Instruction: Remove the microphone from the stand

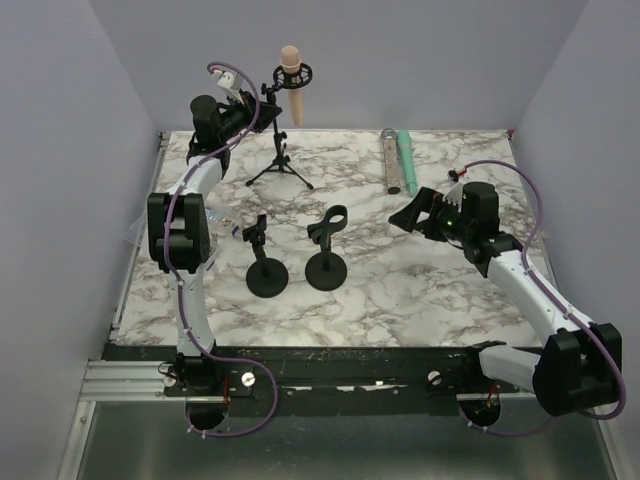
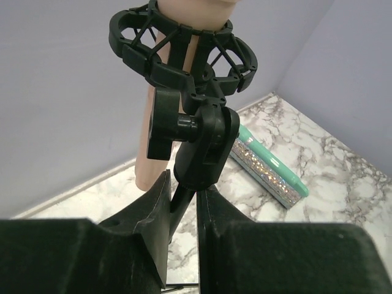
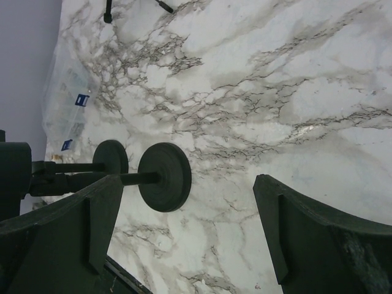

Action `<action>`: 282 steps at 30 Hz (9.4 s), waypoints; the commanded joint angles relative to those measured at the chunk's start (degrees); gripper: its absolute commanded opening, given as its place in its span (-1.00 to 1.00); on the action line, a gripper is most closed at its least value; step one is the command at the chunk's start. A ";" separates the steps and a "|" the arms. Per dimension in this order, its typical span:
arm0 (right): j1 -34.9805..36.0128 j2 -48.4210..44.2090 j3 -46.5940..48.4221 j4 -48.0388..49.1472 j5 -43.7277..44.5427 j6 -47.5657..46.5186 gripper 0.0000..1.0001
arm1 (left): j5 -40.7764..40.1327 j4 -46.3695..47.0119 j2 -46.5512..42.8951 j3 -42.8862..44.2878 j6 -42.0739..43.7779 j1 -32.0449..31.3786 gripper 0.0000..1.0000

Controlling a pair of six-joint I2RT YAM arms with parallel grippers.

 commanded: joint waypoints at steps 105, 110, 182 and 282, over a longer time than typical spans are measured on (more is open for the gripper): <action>29.90 50.65 81.56 -5.52 37.84 -27.97 -0.32 | -4.25 -38.49 -57.57 -39.81 4.00 -1.70 0.96; 29.93 49.87 82.60 -5.43 37.92 -28.26 -0.38 | -4.54 -38.62 -57.40 -39.90 4.17 -1.69 0.96; 15.73 56.18 86.38 -28.63 46.89 -31.08 -0.99 | -5.06 -39.43 -54.93 -39.45 4.61 -1.60 0.96; 10.65 62.76 79.07 -19.01 41.25 -15.99 0.93 | -7.53 -40.33 -59.08 -39.88 6.98 -1.91 0.96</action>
